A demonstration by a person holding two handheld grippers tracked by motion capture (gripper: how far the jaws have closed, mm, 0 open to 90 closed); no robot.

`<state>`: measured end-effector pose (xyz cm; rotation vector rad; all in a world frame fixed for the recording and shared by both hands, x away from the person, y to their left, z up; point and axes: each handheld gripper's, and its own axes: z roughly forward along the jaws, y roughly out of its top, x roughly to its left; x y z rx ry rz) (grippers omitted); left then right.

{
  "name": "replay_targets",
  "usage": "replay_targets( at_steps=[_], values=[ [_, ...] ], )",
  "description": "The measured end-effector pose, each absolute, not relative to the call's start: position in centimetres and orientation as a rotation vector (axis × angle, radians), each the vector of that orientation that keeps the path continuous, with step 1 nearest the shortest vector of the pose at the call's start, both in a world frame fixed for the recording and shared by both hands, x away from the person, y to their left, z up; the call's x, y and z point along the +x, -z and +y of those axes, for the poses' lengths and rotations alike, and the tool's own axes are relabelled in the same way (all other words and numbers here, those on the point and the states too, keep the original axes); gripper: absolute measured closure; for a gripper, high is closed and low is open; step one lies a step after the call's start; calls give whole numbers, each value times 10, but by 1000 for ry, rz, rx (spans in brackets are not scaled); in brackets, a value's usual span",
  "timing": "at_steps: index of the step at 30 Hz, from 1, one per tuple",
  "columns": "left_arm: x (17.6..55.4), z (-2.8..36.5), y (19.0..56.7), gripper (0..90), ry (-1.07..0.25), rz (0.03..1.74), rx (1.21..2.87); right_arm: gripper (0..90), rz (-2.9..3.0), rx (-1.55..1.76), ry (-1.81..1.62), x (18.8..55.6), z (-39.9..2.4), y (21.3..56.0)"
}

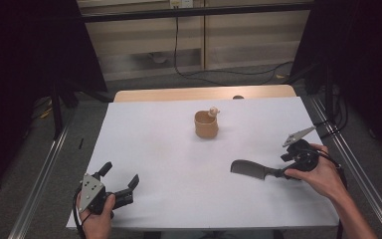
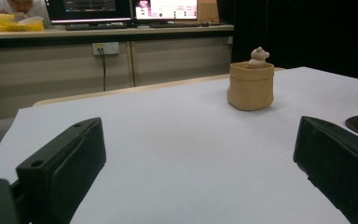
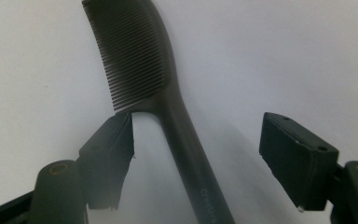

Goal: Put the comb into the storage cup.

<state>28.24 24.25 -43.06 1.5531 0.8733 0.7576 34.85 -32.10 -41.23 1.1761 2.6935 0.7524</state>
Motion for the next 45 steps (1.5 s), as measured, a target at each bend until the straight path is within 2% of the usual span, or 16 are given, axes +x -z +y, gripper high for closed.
replay_targets(
  at_steps=[11,18,25,45],
  values=[
    [282,242,431,24,-759,873,1551,417,2791,1128,-647,352,-317,415],
    [283,242,431,24,-759,875,1555,470,2812,1111,-602,353,-314,419],
    [282,243,431,24,-761,874,1556,600,2854,1067,-578,354,-309,422],
    [282,241,431,24,-756,866,1558,683,2868,1026,-486,356,-303,425]
  ],
)
